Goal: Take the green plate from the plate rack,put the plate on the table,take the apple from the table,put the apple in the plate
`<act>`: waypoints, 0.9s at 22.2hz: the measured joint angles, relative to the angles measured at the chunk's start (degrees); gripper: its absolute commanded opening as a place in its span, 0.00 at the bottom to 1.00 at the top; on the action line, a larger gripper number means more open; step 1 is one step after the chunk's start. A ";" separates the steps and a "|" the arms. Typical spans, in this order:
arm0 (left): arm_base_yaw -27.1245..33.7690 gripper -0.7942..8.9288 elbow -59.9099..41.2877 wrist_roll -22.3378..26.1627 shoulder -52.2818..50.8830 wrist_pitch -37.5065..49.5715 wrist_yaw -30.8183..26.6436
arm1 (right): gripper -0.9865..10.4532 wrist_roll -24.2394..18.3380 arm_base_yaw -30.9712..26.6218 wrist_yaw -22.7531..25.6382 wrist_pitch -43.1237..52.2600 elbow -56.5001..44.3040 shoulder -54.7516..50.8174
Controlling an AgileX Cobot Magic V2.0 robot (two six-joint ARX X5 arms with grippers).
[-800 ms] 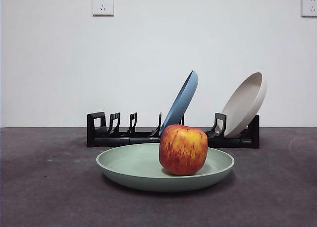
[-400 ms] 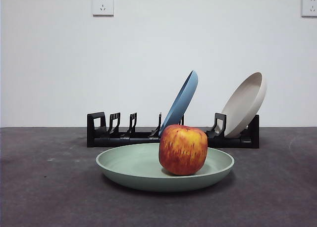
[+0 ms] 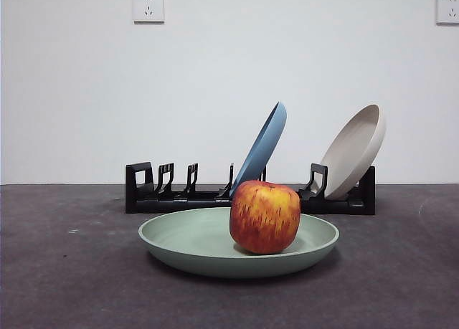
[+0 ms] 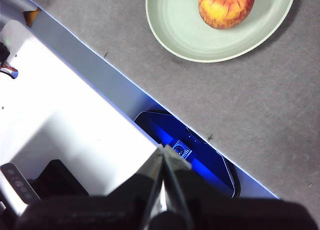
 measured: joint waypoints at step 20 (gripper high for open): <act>0.02 0.08 -0.85 -5.75 -2.54 -21.84 1.90 | 0.09 0.00 0.00 0.02 0.02 0.00 0.00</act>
